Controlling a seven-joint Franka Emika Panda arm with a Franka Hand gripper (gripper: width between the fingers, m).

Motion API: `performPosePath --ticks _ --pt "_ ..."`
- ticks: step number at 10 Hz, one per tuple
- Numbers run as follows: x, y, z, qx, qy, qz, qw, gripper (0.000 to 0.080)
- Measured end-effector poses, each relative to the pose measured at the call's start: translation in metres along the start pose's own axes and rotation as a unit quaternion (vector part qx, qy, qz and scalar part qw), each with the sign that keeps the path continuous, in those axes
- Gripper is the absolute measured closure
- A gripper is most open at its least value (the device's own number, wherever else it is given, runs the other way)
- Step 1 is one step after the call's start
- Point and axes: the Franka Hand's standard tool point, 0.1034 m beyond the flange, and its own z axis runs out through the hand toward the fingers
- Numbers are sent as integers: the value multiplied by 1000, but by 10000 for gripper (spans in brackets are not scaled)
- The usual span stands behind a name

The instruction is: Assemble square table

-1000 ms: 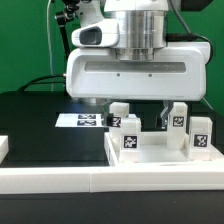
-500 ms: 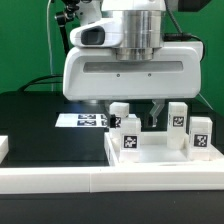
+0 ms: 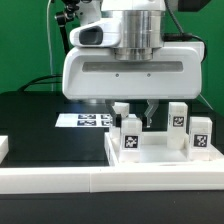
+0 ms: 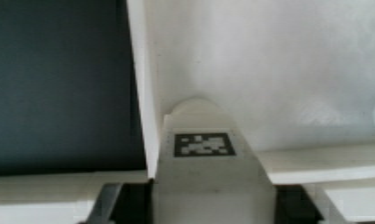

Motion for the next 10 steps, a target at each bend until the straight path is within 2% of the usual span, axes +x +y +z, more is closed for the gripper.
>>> performPosePath --ticks 4,7,10 --pt "0 1 0 9 12 186 982 511" --pt "2 -1 0 28 32 366 930 509" --pt "3 -3 0 35 29 496 867 509"
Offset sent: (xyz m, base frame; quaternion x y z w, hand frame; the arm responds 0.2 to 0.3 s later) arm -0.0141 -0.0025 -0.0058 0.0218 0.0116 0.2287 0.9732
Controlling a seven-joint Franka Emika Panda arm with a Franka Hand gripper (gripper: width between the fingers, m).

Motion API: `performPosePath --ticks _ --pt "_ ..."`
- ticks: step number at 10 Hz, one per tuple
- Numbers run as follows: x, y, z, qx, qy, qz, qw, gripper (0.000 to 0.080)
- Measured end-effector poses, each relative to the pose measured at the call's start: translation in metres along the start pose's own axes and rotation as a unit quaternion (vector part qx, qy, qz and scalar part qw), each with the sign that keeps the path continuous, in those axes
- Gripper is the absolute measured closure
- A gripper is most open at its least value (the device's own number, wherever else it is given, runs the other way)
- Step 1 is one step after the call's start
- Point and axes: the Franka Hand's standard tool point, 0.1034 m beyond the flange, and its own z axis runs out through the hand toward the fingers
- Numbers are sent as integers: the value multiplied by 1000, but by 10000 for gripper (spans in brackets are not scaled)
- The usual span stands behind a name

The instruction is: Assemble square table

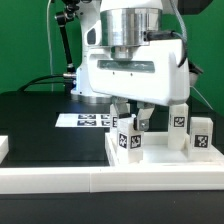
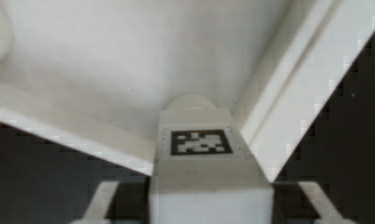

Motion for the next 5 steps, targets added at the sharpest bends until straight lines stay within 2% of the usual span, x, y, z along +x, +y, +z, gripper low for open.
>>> performPosePath --ticks 3,5 --pt "-1 -1 0 5 0 137 991 509" --pt "0 -2 0 9 -3 233 972 509"
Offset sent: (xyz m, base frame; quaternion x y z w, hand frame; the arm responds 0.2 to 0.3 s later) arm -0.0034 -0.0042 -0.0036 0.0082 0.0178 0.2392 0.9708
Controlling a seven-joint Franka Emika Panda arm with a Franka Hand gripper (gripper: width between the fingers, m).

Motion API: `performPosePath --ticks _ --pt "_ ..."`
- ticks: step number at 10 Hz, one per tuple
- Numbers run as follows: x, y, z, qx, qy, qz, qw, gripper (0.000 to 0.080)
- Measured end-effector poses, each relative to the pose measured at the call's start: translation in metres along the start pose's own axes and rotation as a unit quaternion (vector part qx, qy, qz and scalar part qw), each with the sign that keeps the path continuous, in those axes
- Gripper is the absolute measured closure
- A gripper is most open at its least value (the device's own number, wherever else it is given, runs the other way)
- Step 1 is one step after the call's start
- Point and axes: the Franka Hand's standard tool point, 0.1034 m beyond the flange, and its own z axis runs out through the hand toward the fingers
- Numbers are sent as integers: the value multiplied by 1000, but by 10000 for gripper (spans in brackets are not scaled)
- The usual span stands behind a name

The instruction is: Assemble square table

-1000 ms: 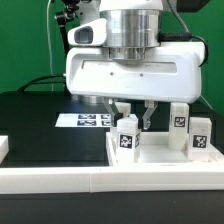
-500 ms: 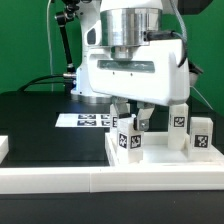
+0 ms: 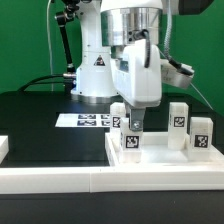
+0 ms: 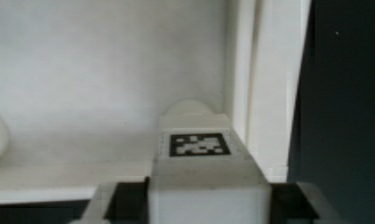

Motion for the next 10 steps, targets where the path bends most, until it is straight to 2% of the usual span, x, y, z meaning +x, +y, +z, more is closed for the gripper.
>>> performPosePath --ticks 3,6,7,8,9,10 --pt "2 -1 0 1 -4 83 997 509" --pt "2 -2 1 0 -5 65 998 501" --pt "2 -2 1 0 -5 47 999 293" --pt "2 0 1 -10 -8 16 1000 293" --pt "1 0 1 -15 -8 -33 999 181" --pt "0 0 1 -24 -8 -102 994 159"
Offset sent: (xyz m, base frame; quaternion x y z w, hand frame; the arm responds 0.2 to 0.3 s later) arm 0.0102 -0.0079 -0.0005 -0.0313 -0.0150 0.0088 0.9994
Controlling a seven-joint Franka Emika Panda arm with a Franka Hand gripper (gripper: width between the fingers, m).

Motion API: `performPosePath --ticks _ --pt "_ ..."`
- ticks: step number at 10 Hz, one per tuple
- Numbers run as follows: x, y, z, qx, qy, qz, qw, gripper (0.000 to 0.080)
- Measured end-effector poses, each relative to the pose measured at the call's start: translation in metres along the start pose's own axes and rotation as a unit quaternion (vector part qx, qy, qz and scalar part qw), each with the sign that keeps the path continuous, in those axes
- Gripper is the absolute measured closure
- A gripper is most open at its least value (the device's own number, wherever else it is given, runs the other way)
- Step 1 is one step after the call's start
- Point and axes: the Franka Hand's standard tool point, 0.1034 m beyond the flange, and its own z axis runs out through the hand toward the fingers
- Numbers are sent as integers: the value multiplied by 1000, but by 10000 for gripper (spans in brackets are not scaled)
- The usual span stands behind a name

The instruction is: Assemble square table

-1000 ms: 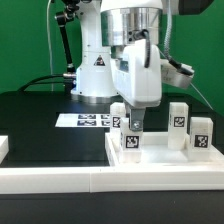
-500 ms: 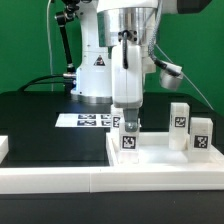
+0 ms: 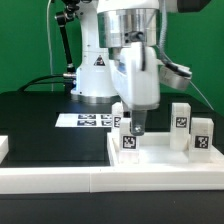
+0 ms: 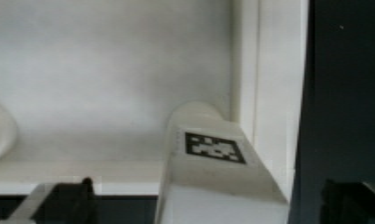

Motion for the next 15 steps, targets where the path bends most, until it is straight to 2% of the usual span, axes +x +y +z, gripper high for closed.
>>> performPosePath --ticks 4,9,10,14,15 --pt "2 -1 -1 -2 1 -173 985 150" --pt "1 -2 -2 -11 2 -362 932 150" --pt "2 -2 -2 -13 3 -414 910 150" --pt "3 -2 -2 -15 5 -505 863 150" --pt "4 -2 -2 -15 5 -509 861 177"
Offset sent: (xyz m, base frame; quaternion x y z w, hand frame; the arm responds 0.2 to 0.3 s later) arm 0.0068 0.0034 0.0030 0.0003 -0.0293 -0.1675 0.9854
